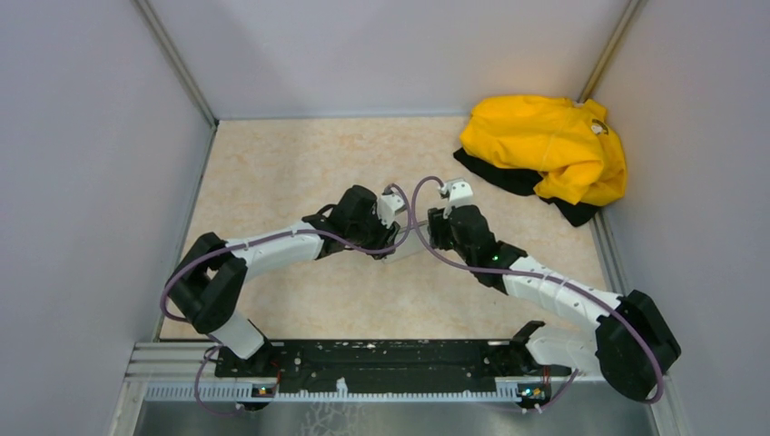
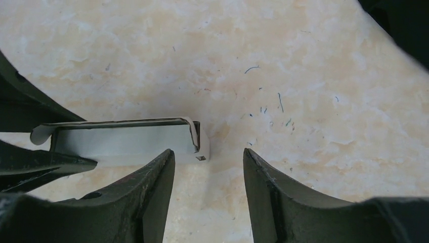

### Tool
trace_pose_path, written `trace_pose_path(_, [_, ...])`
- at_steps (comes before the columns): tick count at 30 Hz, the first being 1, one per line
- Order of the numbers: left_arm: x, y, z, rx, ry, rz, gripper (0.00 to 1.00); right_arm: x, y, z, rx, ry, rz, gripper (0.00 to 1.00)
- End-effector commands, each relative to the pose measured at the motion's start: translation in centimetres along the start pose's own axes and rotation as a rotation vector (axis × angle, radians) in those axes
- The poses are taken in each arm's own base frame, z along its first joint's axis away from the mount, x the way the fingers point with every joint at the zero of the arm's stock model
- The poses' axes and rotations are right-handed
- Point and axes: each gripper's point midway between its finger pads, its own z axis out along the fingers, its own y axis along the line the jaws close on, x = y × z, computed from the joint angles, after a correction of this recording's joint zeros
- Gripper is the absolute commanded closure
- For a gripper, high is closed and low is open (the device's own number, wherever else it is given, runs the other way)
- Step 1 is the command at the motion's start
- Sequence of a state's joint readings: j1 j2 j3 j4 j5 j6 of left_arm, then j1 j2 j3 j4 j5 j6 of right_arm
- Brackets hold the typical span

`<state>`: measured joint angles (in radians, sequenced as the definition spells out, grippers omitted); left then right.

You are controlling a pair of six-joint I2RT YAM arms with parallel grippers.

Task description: Fold the paper box

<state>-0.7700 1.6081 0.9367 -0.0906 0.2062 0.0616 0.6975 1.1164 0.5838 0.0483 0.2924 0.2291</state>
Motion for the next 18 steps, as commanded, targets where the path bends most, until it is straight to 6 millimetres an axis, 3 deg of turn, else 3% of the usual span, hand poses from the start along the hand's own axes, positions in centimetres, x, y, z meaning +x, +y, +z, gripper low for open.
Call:
trace_pose_path(1, [-1.6, -0.3, -0.9, 0.005, -0.05, 0.039, 0.53, -3.7, -0.8, 0.9, 0.047, -0.082, 0.068, 0.48])
trace_pose_path(11, [-1.6, -0.7, -0.8, 0.022, -0.054, 0.07, 0.53, -7.2, -0.9, 3.1, -0.019, -0.136, 0.155, 0.48])
trace_pose_path(18, [-1.6, -0.6, -0.6, 0.019, -0.054, 0.073, 0.54, -5.9, 1.8, 6.6, -0.144, -0.04, 0.133, 0.55])
